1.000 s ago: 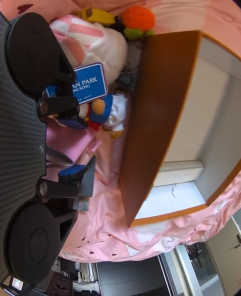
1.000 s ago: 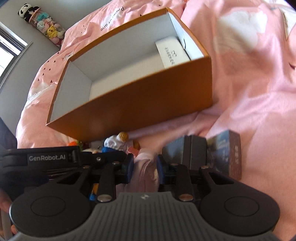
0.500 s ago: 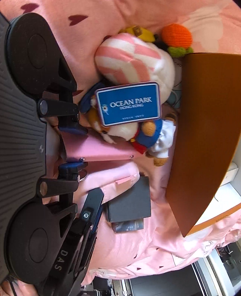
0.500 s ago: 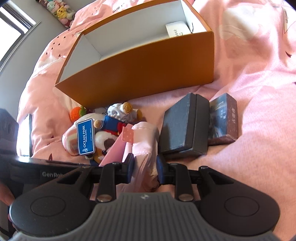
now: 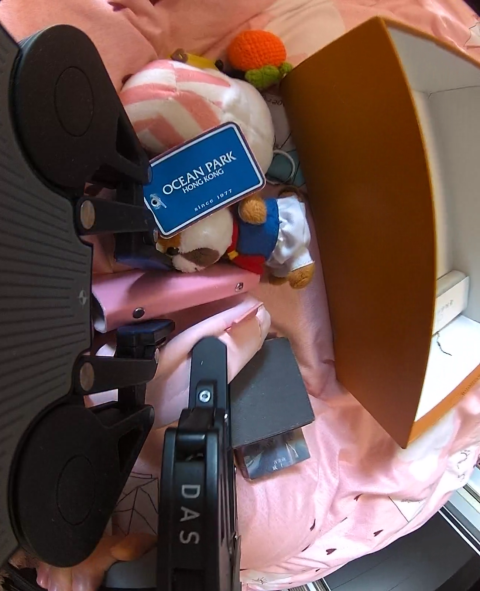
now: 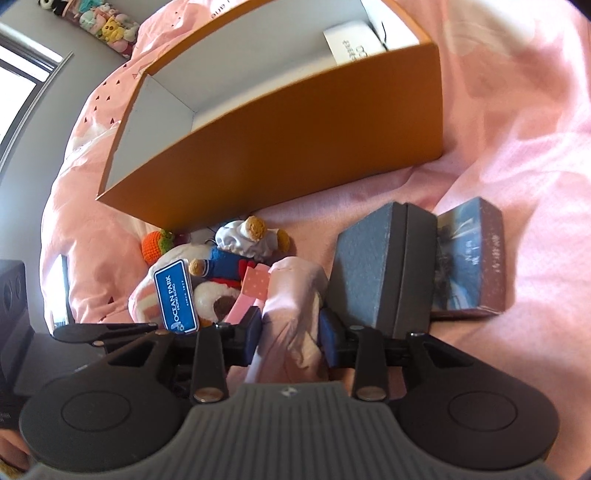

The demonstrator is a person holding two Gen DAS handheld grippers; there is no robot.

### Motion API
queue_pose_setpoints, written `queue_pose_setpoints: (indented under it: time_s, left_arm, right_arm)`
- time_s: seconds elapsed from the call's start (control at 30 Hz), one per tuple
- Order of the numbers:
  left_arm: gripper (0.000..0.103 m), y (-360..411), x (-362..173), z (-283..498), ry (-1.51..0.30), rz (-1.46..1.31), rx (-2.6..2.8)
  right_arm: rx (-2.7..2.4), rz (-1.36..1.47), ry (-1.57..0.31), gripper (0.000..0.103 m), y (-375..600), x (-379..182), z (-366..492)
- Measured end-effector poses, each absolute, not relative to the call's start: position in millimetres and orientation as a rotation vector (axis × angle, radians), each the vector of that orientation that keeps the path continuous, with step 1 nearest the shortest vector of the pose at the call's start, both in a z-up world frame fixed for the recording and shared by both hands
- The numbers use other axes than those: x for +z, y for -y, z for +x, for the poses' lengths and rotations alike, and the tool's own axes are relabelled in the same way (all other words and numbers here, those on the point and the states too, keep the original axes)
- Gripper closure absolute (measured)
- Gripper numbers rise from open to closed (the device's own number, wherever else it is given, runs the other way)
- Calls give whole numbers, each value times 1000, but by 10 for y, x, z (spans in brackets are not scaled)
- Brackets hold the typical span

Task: Organize objects

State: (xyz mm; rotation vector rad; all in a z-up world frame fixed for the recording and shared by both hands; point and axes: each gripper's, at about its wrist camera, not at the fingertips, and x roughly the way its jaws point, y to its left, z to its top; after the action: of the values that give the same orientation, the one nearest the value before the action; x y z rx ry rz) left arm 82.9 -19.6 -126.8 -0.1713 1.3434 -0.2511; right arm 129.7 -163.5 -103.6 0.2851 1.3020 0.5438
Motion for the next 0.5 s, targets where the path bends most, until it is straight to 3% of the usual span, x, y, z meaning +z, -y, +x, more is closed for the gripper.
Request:
queue_pose_setpoints:
  time_s: [0.23, 0.37, 0.5]
  left_arm:
    - [70, 131, -1375, 839, -1351, -221, -257]
    - [73, 133, -1353, 783, -1339, -217, -259]
    - [77, 71, -1289, 706, -1333, -229, -254]
  right_arm:
    - [537, 255, -1311, 63, 1490, -1098, 1290]
    - [545, 254, -1303, 74, 1501, -1084, 1254]
    - [556, 252, -1280, 78, 1576, -1003, 1168]
